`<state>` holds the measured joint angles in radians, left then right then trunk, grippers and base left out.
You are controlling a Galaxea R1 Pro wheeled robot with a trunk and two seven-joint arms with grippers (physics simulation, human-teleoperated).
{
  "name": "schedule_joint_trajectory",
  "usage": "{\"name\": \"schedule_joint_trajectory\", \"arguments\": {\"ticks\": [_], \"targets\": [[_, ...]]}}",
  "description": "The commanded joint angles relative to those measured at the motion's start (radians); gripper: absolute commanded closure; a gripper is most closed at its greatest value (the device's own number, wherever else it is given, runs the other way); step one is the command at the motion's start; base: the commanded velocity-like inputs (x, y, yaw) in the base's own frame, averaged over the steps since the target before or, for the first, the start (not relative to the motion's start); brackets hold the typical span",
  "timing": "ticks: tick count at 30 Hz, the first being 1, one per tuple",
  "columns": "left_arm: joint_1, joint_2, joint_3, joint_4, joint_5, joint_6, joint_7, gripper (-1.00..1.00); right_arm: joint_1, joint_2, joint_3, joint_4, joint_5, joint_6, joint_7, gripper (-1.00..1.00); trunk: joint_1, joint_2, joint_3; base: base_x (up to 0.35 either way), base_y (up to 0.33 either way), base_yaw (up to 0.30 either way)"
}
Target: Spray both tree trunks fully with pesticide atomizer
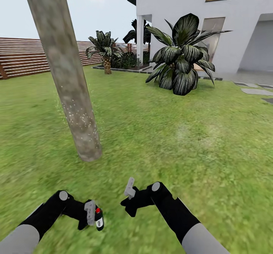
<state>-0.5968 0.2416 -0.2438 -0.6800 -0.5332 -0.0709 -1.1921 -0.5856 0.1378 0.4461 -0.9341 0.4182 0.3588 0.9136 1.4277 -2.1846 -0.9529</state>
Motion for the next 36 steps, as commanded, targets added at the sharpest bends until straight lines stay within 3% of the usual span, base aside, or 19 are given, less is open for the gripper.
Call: {"name": "schedule_joint_trajectory", "arguments": {"ticks": [1,3,4,6,7,8,10,12,13,15,17,18,19,20,22,23,24,25,36], "targets": [[0.001,0.023,0.017,0.001,-0.002,-0.003,0.032,1.0,0.0,0.0,-0.003,-0.001,0.004,0.006,0.001,1.0,0.0,0.0,-0.001,0.0,0.0,0.0],[0.008,0.04,0.108,0.014,0.0,0.001,0.119,1.0,0.0,-0.003,-0.012,0.015,0.002,0.006,-0.016,1.0,0.0,0.0,-0.001,0.0,0.0,0.0],[0.019,0.039,0.176,0.038,0.002,0.0,0.16,1.0,0.0,-0.006,-0.043,0.033,0.0,0.006,-0.062,1.0,0.0,0.0,-0.001,0.0,0.0,0.0],[0.032,0.03,0.297,0.1,0.019,0.0,0.24,1.0,0.002,-0.009,-0.143,0.093,-0.004,0.0,-0.187,1.0,0.0,0.0,-0.001,0.0,0.0,0.0],[0.035,0.022,0.371,0.161,0.043,-0.001,0.313,1.0,0.002,-0.009,-0.224,0.158,-0.009,-0.037,-0.263,1.0,0.0,0.0,-0.001,0.0,0.0,0.0],[0.037,0.019,0.421,0.216,0.065,-0.003,0.377,1.0,0.002,-0.009,-0.288,0.203,-0.014,-0.086,-0.314,-1.0,0.0,0.0,-0.001,0.0,0.0,0.0],[0.041,0.017,0.505,0.313,0.113,-0.011,0.507,1.0,0.003,-0.009,-0.429,0.278,-0.024,-0.19,-0.408,-1.0,0.0,0.0,-0.001,0.0,0.0,0.0],[0.045,0.015,0.551,0.369,0.17,-0.014,0.62,1.0,0.003,-0.009,-0.554,0.328,-0.027,-0.25,-0.488,-1.0,0.0,0.0,-0.001,0.0,0.0,0.0],[0.058,0.014,0.561,0.389,0.215,-0.017,0.674,1.0,0.003,-0.009,-0.587,0.335,-0.027,-0.263,-0.532,-1.0,0.0,0.0,-0.001,0.0,0.0,0.0],[0.095,0.014,0.569,0.398,0.318,-0.02,0.764,1.0,0.003,-0.012,-0.613,0.34,-0.025,-0.272,-0.6,-1.0,0.0,0.0,-0.001,0.0,0.0,0.0],[0.128,0.015,0.574,0.4,0.394,-0.02,0.814,1.0,0.004,-0.046,-0.621,0.348,-0.028,-0.275,-0.62,-1.0,0.0,0.0,-0.001,0.0,0.0,0.0],[0.145,0.016,0.575,0.404,0.412,-0.019,0.841,1.0,0.005,-0.069,-0.623,0.356,-0.037,-0.275,-0.624,-1.0,0.0,0.0,-0.001,0.0,0.0,0.0],[0.182,0.012,0.577,0.414,0.434,-0.022,0.947,1.0,0.006,-0.093,-0.624,0.396,-0.131,-0.275,-0.625,-1.0,0.0,0.0,-0.001,0.0,0.0,0.0],[0.199,-0.002,0.577,0.425,0.446,-0.034,1.003,1.0,0.006,-0.103,-0.624,0.408,-0.16,-0.276,-0.625,-1.0,0.0,0.0,-0.001,0.0,0.0,0.0],[0.211,-0.042,0.578,0.453,0.482,-0.064,1.116,1.0,0.006,-0.156,-0.623,0.463,-0.183,-0.289,-0.625,-1.0,0.0,0.0,-0.001,0.0,0.0,0.057],[0.211,-0.043,0.578,0.454,0.495,-0.065,1.127,1.0,0.006,-0.157,-0.623,0.479,-0.184,-0.289,-0.625,-1.0,0.0,0.0,-0.001,0.0,0.0,0.173],[0.213,-0.045,0.578,0.458,0.54,-0.066,1.16,1.0,0.006,-0.156,-0.623,0.502,-0.183,-0.3,-0.627,-1.0,0.0,0.0,-0.001,0.0,0.0,0.244],[0.217,-0.045,0.578,0.458,0.558,-0.067,1.18,1.0,0.006,-0.157,-0.623,0.511,-0.183,-0.307,-0.628,-1.0,0.0,0.0,-0.001,0.0,0.0,0.261],[0.233,-0.048,0.578,0.458,0.589,-0.073,1.221,1.0,0.006,-0.155,-0.623,0.539,-0.182,-0.365,-0.628,-1.0,0.0,0.0,-0.001,0.0,0.0,0.277]]}}
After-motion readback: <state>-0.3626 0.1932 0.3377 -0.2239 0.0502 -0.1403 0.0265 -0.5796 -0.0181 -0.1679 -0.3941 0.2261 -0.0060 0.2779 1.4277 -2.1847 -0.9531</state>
